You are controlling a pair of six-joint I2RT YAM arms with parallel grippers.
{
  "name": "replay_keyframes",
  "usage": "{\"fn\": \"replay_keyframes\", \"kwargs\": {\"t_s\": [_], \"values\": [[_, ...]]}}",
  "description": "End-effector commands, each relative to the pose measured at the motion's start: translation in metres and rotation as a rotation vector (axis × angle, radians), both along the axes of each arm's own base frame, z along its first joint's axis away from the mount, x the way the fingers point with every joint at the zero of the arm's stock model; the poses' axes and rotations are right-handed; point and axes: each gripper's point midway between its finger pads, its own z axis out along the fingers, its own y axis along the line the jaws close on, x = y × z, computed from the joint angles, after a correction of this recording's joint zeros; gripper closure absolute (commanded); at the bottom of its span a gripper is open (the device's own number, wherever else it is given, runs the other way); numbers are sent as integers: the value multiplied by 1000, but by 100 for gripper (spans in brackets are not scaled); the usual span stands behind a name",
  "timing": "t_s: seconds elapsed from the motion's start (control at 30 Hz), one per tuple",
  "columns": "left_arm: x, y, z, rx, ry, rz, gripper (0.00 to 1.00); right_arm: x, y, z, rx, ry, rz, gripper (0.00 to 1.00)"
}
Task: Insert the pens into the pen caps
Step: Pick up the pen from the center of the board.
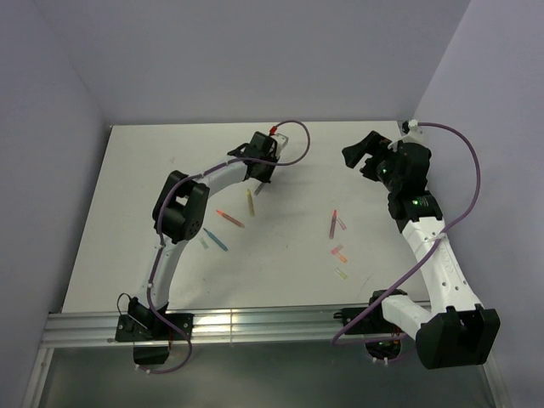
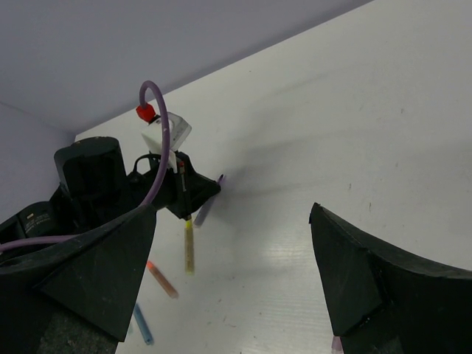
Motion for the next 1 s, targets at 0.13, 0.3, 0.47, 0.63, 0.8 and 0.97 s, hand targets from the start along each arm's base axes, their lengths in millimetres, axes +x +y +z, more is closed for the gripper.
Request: {"fn": "replay_keyframes", "kwargs": {"t_s": [0.13, 0.3, 0.47, 0.63, 0.8, 0.97], "values": [[-4, -8, 1, -33, 26, -13, 100, 6, -1, 25, -16, -61, 1, 8], [7, -12, 48, -117, -31, 57, 100, 8, -1, 21, -14, -48, 5, 8], [17, -16, 106, -289, -71, 136, 100, 9, 6, 19, -11, -45, 42, 9], [9, -9, 163, -516, -70, 169, 100, 6, 20, 19, 4, -62, 128, 11], [-8, -5, 216, -689, -105, 173, 100, 3, 48, 22, 18, -84, 268, 12], [-37, -4, 255, -866, -111, 153, 100, -5, 91, 22, 27, -85, 425, 13]]}}
